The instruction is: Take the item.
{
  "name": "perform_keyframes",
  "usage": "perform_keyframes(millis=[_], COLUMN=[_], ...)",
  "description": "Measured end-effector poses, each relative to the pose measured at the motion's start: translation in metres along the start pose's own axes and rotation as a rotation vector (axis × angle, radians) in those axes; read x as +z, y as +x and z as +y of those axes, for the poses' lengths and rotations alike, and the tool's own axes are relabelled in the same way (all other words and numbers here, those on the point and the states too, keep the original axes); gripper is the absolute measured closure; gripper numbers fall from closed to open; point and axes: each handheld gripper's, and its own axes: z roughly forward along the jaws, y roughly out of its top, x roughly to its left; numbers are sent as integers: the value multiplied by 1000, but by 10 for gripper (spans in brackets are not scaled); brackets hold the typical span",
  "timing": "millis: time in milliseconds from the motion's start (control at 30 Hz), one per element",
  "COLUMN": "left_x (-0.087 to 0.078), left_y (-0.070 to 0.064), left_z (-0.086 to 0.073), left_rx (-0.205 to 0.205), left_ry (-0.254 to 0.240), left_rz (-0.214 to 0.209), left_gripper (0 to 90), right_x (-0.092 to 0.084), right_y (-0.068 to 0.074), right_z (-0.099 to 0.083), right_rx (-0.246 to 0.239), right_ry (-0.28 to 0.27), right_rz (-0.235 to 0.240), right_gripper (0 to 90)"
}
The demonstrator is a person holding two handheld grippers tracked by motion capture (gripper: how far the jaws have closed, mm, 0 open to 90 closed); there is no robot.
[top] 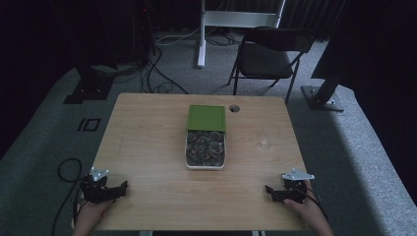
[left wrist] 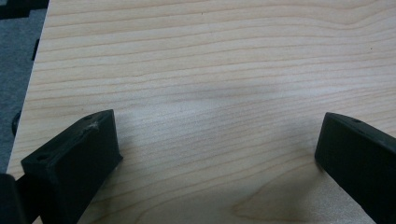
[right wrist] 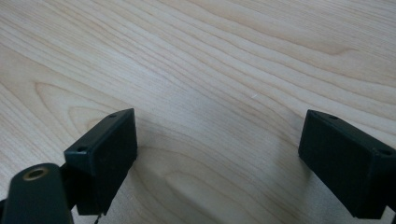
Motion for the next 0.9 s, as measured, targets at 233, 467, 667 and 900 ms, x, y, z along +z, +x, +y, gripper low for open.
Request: perform_keyframes(millis=[233, 467, 667, 900], left_x=[0, 0, 0, 0], left_y=[0, 0, 0, 0], left_z=[-1, 0, 0, 0], left_rx=[-2, -2, -2, -2], left_ry=[-1, -1, -1, -1], left_rz=[2, 2, 2, 1], left_gripper=[2, 2, 2, 2], right_x=[0, 1, 1, -3], right_y=[0, 1, 2, 5], right_z=[0, 1, 2, 8], right_rx=[7, 14, 18, 28], right_ry=[-2, -2, 0, -15], right_rz=[-5, -15, -21, -25], right_gripper=[120, 121, 137, 136])
